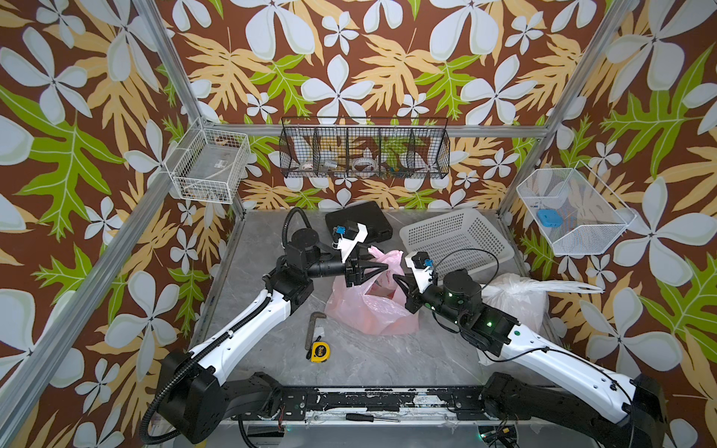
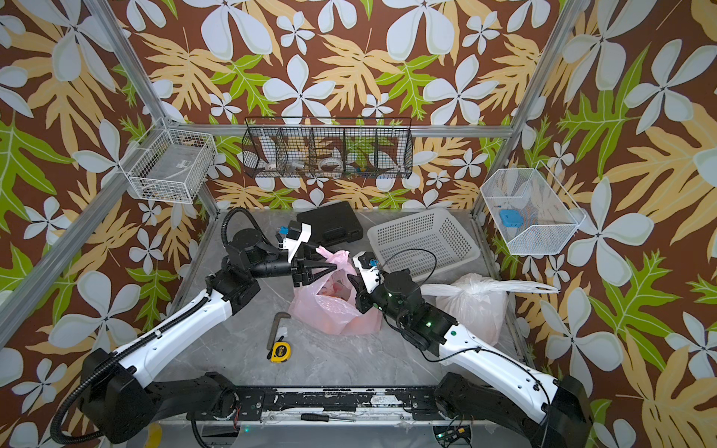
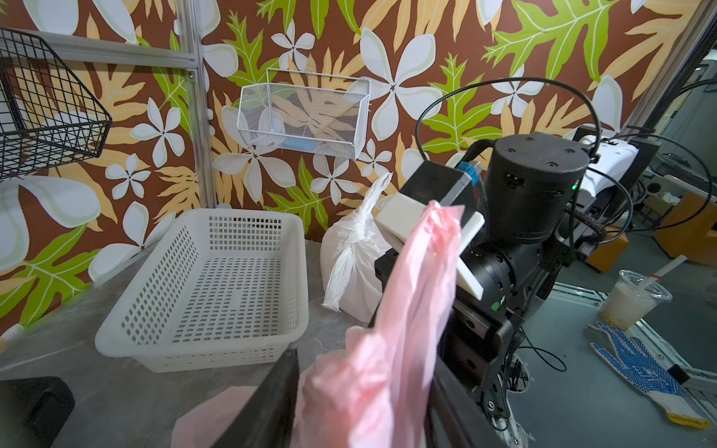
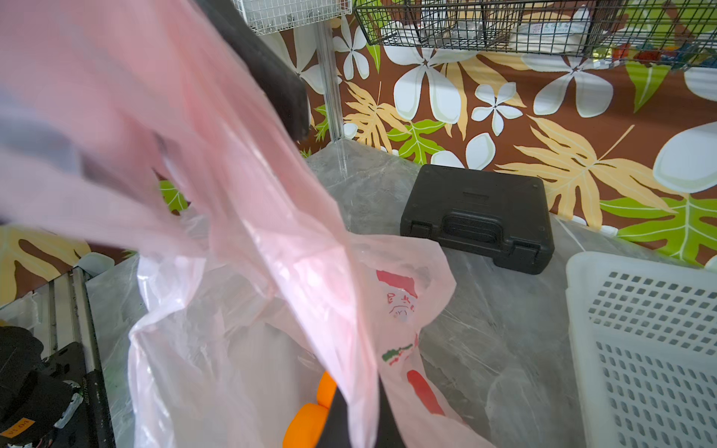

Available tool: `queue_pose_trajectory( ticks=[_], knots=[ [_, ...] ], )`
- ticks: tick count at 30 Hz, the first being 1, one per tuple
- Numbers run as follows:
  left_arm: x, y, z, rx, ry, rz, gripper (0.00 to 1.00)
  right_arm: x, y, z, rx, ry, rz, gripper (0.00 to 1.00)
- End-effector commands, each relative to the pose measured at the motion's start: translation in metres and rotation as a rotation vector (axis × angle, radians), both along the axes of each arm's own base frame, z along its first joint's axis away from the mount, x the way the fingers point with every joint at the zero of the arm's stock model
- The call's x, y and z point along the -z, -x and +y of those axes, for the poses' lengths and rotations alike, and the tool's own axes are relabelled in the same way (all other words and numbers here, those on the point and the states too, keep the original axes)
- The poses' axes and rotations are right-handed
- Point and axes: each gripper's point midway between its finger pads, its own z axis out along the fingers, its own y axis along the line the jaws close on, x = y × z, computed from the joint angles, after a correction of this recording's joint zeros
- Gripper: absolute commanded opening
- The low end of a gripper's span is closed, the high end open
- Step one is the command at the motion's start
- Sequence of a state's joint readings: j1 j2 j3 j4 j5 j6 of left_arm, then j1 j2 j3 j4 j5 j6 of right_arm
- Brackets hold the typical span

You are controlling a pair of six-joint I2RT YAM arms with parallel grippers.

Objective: Place the oranges into plastic bags & tie knots
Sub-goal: Tie the plastic bag at the center of the board.

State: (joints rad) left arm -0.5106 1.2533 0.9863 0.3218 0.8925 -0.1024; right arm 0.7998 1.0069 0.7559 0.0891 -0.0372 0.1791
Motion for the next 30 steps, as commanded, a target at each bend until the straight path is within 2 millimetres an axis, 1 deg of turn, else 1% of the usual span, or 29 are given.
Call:
queue_pose_trajectory(
  ticks=[1,3,5,6,9,11,12,13,14,15,17,18,20,22,23,24,25,26,27,28,29,30],
  knots=[
    [-0.008,0.002,-0.001,0.016,0.025,-0.019,0.42,-0.01,0.0,0.004,-0.015,-0.021,-0.021,0.0],
    [-0.008,0.001,-0.001,0.016,0.028,-0.014,0.37,-0.01,0.0,0.004,-0.015,-0.02,-0.021,0.0],
    [-0.009,0.001,-0.002,0.017,0.034,-0.013,0.28,-0.01,-0.001,0.004,-0.014,-0.016,-0.021,0.0],
    [-0.01,0.001,-0.002,0.018,0.038,-0.011,0.21,-0.011,-0.001,0.004,-0.015,-0.017,-0.022,0.0],
    [-0.011,0.001,-0.002,0.02,0.043,-0.008,0.19,-0.011,-0.001,0.004,-0.012,-0.016,-0.024,0.0],
    [-0.011,0.002,-0.002,0.022,0.045,-0.004,0.15,-0.011,-0.002,0.004,-0.011,-0.013,-0.026,0.0],
    [-0.011,0.001,-0.002,0.016,0.047,0.0,0.12,-0.011,-0.002,0.003,-0.01,-0.011,-0.026,0.0],
    [-0.012,0.0,-0.001,0.013,0.049,0.005,0.05,-0.012,-0.002,0.003,-0.008,-0.01,-0.028,0.0],
    [-0.011,0.0,-0.001,0.011,0.049,0.008,0.03,-0.013,-0.002,0.003,-0.007,-0.007,-0.029,0.0],
    [-0.011,0.0,-0.001,0.008,0.05,0.011,0.0,-0.014,-0.002,0.002,-0.005,-0.002,-0.035,0.05],
    [-0.012,-0.001,0.0,-0.007,0.055,0.027,0.0,-0.019,-0.002,-0.002,0.003,0.007,-0.066,0.33],
    [-0.01,-0.004,0.001,-0.024,0.055,0.044,0.0,-0.026,-0.001,-0.006,0.007,0.014,-0.099,0.42],
    [-0.008,-0.009,0.002,-0.059,0.055,0.085,0.0,-0.04,0.003,-0.013,0.011,0.029,-0.185,0.51],
    [-0.006,-0.009,0.003,-0.066,0.064,0.131,0.0,-0.057,0.006,-0.023,0.026,0.047,-0.302,0.63],
    [-0.006,-0.01,0.003,-0.07,0.072,0.156,0.0,-0.064,0.005,-0.027,0.05,0.06,-0.338,0.65],
    [-0.004,-0.01,0.003,-0.072,0.079,0.184,0.0,-0.069,0.003,-0.03,0.064,0.091,-0.364,0.65],
    [-0.003,-0.011,0.004,-0.075,0.085,0.205,0.0,-0.069,0.002,-0.029,0.054,0.141,-0.375,0.65],
    [-0.001,-0.012,0.004,-0.085,0.09,0.231,0.0,-0.069,0.001,-0.027,0.032,0.195,-0.394,0.67],
    [0.0,-0.015,0.005,-0.102,0.093,0.265,0.0,-0.065,0.002,-0.022,-0.02,0.287,-0.442,0.7],
    [0.003,-0.017,0.005,-0.112,0.092,0.296,0.0,-0.059,0.002,-0.02,-0.042,0.342,-0.457,0.72],
    [0.004,-0.018,0.005,-0.121,0.091,0.315,0.0,-0.056,0.001,-0.02,-0.051,0.375,-0.472,0.76],
    [0.006,-0.02,0.006,-0.135,0.087,0.343,0.0,-0.056,0.0,-0.02,-0.055,0.401,-0.493,0.77]
  ],
)
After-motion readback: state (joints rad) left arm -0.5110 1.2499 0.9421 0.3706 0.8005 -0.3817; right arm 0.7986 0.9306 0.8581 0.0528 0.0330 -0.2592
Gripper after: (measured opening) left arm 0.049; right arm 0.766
